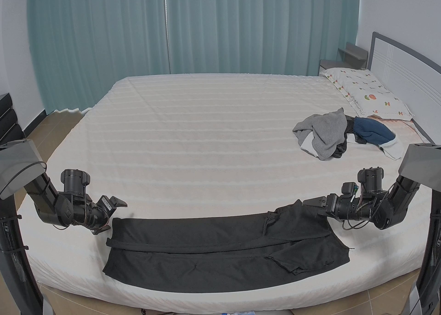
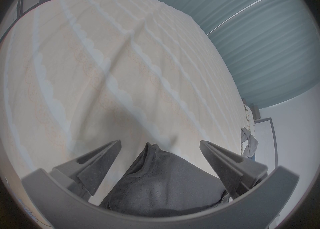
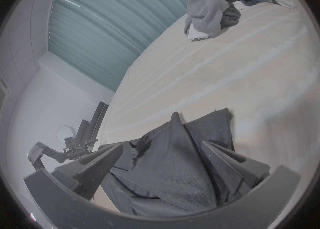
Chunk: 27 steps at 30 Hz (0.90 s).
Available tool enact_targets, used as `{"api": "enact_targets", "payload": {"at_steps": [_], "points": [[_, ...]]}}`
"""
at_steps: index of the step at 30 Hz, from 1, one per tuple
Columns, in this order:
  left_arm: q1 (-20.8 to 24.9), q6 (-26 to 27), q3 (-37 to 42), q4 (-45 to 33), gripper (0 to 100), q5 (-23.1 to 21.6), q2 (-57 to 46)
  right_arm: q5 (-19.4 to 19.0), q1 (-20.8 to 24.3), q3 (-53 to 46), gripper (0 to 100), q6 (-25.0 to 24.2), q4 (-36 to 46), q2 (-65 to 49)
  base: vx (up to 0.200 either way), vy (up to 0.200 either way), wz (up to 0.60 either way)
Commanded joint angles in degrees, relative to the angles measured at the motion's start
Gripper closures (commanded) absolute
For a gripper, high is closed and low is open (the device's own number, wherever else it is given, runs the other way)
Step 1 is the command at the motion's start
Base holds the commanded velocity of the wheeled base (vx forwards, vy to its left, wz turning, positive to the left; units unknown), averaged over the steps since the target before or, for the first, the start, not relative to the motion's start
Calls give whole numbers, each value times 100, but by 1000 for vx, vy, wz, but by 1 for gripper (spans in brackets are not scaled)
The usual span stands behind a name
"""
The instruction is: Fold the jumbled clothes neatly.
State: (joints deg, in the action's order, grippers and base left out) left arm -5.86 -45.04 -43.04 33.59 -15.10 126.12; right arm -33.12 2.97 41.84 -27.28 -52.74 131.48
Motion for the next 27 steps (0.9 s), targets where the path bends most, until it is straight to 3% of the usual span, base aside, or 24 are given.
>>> {"api": "enact_targets", "payload": {"at_steps": [1,4,5,15,23,27], "points": [[-2,4,-2,8,0,-1,-9,-1,1,26,0,30,-9,238,0,0,0],[-2,13,-2,8,0,-1,-9,-1,1,35,0,39,-44,291,0,0,0],[-2,13,-2,8,0,-1,-9,-1,1,35,100,56,-44,317,0,0,0],[-2,4,7,8,0,-1,-9,7,-34,-167,100,593,-44,379,0,0,0],[-2,13,7,8,0,-1,-9,16,-60,-484,100,716,-193,168,0,0,0],[-2,22,7,16,0,7,-9,25,-333,-510,100,724,-334,168,0,0,0]]}}
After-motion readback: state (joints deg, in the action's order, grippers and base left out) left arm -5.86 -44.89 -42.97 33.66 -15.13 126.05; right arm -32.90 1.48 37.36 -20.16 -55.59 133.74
